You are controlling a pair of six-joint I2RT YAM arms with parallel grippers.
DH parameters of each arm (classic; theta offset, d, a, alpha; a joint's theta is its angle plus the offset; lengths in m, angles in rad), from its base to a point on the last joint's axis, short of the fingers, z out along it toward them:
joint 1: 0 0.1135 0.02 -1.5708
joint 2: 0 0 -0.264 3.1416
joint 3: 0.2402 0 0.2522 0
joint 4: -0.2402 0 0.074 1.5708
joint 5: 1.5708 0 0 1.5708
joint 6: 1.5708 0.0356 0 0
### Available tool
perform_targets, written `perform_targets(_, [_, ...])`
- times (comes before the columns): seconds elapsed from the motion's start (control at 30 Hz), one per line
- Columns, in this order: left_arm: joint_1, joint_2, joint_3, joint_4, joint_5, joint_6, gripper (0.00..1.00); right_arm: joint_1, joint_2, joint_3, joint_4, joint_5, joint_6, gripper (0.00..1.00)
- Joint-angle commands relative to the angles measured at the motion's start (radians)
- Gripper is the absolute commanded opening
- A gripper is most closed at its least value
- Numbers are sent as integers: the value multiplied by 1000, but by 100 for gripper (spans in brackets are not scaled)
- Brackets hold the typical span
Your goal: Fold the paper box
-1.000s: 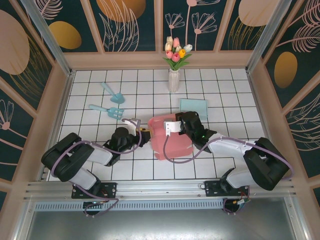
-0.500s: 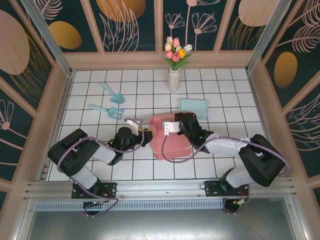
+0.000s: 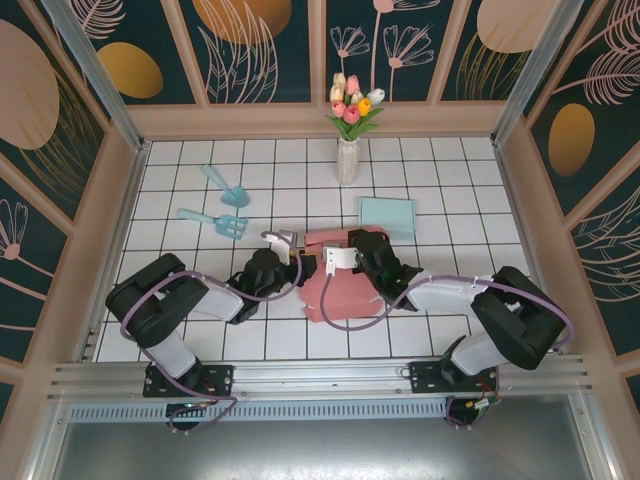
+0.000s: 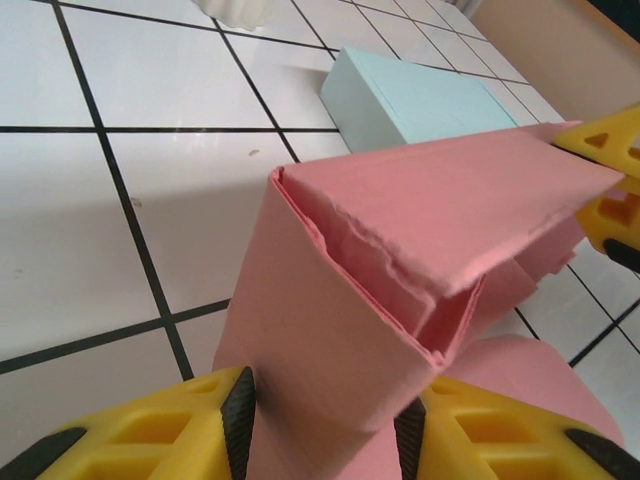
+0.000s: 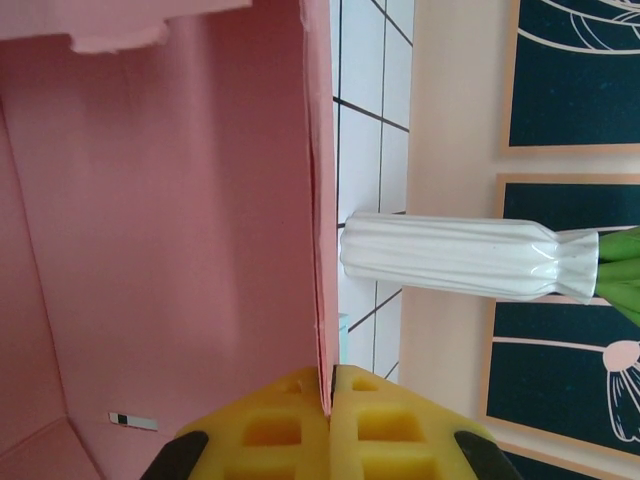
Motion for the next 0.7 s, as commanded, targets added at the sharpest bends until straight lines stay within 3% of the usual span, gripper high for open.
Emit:
perform_targets(0.0, [-9,13,23,-37,-106,14,43,18,14,-18,2,14,25,0])
perform_targets(0.33, [-64,91,45,24,-303,97,41,27,12,-8,-48,9,48,0])
perform_targets(0.5, [-74,115,58,7,-461,83,38,30,26,0,-59,21,55,0])
perform_targets(0.67, [-85,153,107,-100,-660,70,26,30,33,15,-63,47,72,0])
